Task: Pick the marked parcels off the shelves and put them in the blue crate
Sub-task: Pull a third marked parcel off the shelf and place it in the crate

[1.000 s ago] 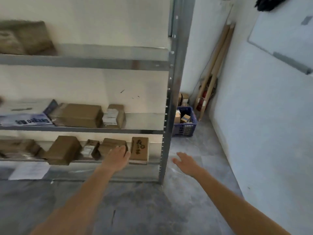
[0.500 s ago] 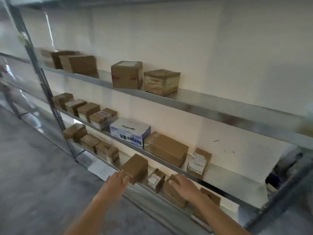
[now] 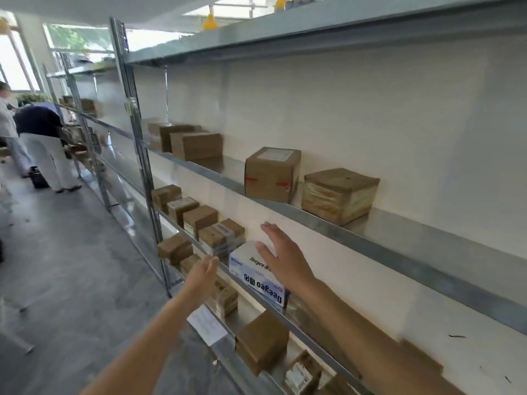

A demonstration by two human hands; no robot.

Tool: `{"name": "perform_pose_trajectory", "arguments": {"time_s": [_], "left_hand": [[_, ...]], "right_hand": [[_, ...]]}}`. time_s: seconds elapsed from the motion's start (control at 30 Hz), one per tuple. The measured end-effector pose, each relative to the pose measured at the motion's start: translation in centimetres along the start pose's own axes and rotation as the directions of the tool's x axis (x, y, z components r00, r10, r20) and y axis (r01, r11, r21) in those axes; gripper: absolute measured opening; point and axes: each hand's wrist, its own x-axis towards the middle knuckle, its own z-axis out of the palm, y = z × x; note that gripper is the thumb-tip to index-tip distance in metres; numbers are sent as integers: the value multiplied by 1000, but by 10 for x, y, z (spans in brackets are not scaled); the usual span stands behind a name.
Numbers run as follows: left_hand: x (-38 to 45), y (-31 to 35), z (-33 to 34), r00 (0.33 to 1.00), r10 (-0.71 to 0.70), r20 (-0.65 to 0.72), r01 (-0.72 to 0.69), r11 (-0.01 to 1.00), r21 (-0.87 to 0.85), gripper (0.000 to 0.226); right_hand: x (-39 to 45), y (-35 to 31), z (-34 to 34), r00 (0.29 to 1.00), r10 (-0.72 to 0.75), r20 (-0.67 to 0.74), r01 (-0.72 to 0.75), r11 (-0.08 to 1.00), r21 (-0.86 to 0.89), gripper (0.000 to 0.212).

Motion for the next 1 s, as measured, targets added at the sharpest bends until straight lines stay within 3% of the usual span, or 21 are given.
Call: {"name": "perform_pose_trajectory", "arguments": {"time_s": [0.2,0.37,0.5,0.67,0.8,0.87,1.0], "left_hand": [[72,93,-8,994,-7,-109,-21,968,-250,55],[137,140,-28,988,50,-145,-103,915,-391,52],[180,158,-38,992,124,-12,-113,855,-506,50],[214,166,-36,950,258,176,-129,838,-531,50],[216,174,-37,870,339,359,-94,828,-553,23],[210,179,-39,830,340,442,-56,839,-541,26],[216,179,-42,795,337,504,-12,840,-542,35]], "right_hand": [[78,-21,-39,944,-128,-303,138,990,12,49],[127,-22,-56,854,-71,-516,143,984,102,45],[154,-20,-66,809,128,-574,-24,982,185,48],[175,-24,-61,666,301,-683,-191,953,234,49],[190,-36,-53,608,491,-623,-413,867,280,44],[196,-38,-51,556,632,-540,-527,770,358,28],[197,-37,-48,446,792,-417,-408,595,692,31]]}}
